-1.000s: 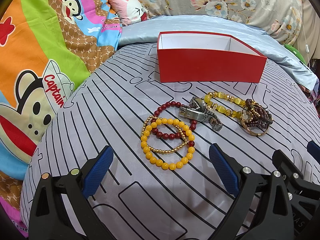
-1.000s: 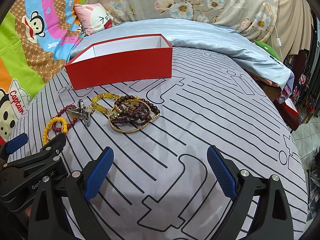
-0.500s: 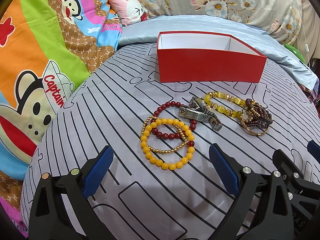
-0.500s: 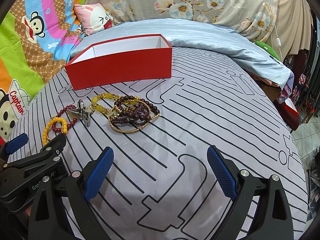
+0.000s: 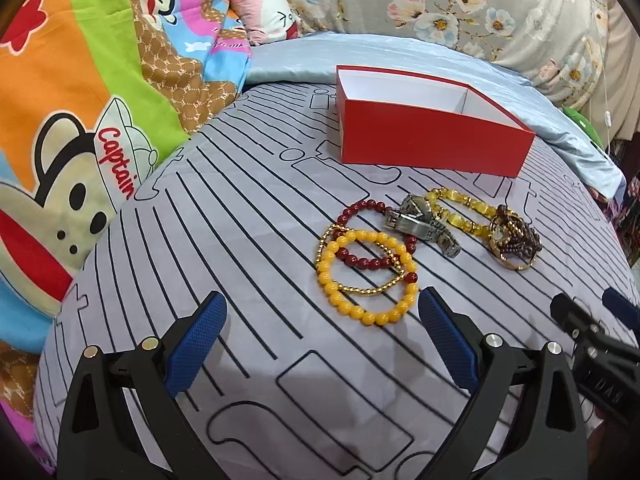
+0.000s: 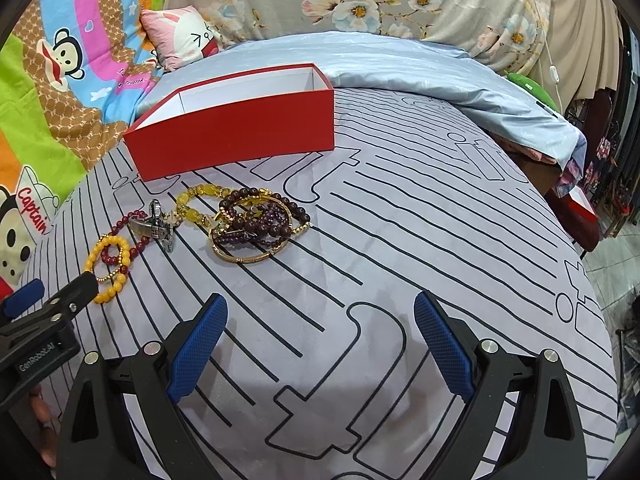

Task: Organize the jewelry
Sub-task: 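Grasp the yellow bead bracelet with the left tool while the right tool grasps the black bead bracelet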

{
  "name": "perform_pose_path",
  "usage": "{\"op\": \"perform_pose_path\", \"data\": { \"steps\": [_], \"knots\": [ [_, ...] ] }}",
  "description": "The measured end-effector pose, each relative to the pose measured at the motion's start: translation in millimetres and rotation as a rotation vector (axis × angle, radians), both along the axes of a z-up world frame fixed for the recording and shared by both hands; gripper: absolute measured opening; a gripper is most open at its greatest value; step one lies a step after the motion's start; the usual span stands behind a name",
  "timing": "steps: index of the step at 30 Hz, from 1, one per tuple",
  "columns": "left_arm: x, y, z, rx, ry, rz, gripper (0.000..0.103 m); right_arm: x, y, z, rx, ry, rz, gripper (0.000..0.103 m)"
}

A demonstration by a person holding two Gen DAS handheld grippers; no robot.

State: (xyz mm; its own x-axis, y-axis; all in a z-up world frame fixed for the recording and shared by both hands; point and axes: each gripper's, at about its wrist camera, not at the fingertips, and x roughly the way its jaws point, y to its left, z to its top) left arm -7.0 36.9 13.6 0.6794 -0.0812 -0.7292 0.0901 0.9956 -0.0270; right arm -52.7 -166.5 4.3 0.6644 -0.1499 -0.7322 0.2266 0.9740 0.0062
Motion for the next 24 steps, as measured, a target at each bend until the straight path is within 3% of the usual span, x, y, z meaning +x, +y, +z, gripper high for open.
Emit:
{"op": "perform_pose_path", "data": {
  "steps": [9,12,20,24],
  "knots": [
    [11.0,6.0,-1.5,-0.03,0.016,-0.026,0.091,0.1,-15.3,3.1,0.053,0.0,-0.02,0.09],
    [14.7,16.2,-3.8,-0.049,0.037,-0.02,0.078,0.7,-19.7,2.7,0.056,0.011,-0.029,0.09],
    [24.0,16.4,-14.0,-0.067,0.078,-0.051,0.055,3.9,-16.9,0.2,0.053,0.025,-0.02,0.09],
    [25.4,8.7,-14.4,-0.087,0.076,-0.087,0.036,6.5,-12.1,1.9,0.043,0.023,-0.006,0.09]
  ]
}}
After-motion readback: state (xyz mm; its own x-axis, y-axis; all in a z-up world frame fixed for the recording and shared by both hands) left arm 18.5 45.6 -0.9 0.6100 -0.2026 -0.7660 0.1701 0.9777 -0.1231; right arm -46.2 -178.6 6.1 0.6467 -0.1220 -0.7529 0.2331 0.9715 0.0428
